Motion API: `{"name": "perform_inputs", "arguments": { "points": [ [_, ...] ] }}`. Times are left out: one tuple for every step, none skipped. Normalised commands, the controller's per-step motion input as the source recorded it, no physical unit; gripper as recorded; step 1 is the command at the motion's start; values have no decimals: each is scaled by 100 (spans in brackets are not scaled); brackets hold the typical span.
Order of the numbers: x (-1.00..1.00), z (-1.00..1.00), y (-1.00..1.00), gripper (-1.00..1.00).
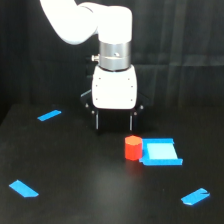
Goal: Pick up the red object from the table
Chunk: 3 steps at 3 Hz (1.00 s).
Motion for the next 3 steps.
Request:
{"name": "perform_inputs", "arguments": {
  "points": [
    [69, 5, -66, 98],
    [18, 5, -81, 100],
    [9, -6, -69, 87]
  ]
}}
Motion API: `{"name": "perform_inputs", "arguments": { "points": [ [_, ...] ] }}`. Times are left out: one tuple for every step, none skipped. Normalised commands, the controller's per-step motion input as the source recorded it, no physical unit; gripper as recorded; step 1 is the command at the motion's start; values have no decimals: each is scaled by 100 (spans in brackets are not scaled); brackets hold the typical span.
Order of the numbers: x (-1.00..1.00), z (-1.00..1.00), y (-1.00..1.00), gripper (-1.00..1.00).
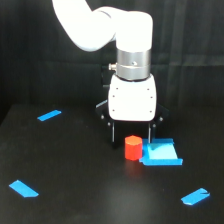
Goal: Pick up the red object from the table
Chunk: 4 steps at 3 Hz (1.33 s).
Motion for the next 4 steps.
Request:
{"name": "perform_inputs", "arguments": {
  "points": [
    [-10, -12, -46, 90],
    [-5, -18, -22, 0],
    [-5, -15, -25, -76],
    [13, -5, -13, -98]
  ]
}}
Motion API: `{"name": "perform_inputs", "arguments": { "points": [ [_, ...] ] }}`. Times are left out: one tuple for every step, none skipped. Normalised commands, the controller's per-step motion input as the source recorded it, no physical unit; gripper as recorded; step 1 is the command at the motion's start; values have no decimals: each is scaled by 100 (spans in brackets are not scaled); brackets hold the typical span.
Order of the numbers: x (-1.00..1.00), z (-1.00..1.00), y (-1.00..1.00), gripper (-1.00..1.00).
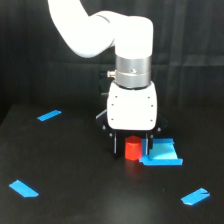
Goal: Pick up the red object from the table
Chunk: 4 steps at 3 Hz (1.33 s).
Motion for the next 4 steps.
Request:
{"name": "perform_inputs", "arguments": {
  "points": [
    [-1, -12, -13, -93],
    [7, -14, -15, -96],
    [4, -7, -4, -100],
    [-37, 89, -10, -100]
  ]
}}
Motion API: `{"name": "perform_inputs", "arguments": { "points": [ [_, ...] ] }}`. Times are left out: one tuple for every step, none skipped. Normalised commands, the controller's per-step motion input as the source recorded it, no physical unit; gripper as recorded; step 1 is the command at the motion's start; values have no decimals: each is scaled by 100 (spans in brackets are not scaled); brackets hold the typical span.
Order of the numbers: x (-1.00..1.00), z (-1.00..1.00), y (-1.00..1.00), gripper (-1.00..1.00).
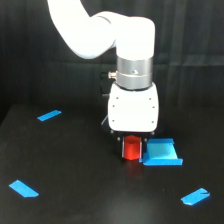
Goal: Pick up the red object from the table
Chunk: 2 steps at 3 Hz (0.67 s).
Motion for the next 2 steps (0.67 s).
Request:
{"name": "perform_inputs", "arguments": {
  "points": [
    [-37, 99, -13, -96],
    [-30, 86, -12, -100]
  ]
}}
